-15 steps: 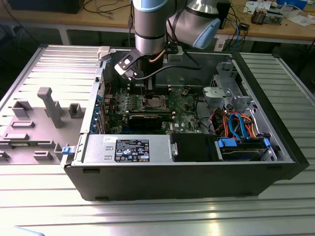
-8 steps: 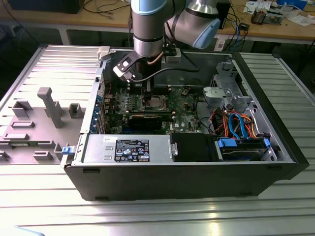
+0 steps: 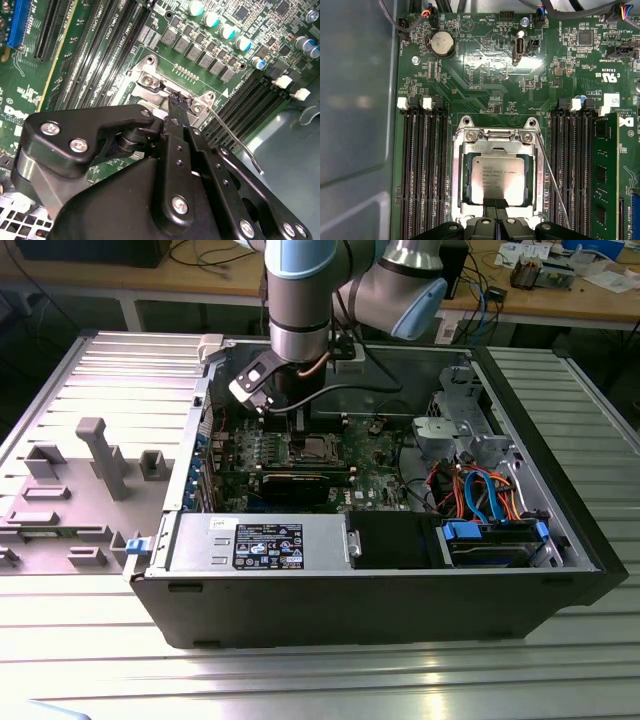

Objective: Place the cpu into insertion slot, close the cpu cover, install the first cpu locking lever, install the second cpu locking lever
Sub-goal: 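Close the cpu cover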

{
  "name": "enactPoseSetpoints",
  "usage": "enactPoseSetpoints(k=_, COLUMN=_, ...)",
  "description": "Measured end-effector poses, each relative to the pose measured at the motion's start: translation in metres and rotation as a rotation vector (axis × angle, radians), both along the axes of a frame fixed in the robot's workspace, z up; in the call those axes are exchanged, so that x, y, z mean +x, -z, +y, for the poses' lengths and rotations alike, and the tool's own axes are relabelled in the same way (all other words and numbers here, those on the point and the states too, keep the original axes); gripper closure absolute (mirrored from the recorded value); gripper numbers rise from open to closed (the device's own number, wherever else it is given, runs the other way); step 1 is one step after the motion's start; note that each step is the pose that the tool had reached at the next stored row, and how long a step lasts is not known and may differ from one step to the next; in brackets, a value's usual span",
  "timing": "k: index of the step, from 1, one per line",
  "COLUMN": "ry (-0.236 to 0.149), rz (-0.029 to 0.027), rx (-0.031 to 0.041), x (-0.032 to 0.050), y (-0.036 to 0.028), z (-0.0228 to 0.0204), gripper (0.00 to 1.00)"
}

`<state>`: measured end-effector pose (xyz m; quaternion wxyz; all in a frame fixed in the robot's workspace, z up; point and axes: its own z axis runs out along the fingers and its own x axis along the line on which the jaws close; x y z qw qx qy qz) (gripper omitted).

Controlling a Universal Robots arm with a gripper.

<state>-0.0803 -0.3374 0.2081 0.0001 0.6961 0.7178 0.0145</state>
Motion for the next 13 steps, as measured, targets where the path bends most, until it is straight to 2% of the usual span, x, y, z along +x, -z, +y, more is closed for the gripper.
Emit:
enactPoseSetpoints(k=3, ry=0.0, rz=0.0003, rx=0.0002, x=0.0004, y=-0.0012, z=0.0, gripper=0.89)
enactPoseSetpoints(k=11, ry=0.0, rz=0.0068, rx=-0.0001, x=0.025, y=-0.001, z=0.0, gripper=0.89)
enactPoseSetpoints(k=13, ry=0.0, rz=0.0069, rx=-0.0001, x=0.0257, y=-0.001, z=-0.0001, gripper=0.89)
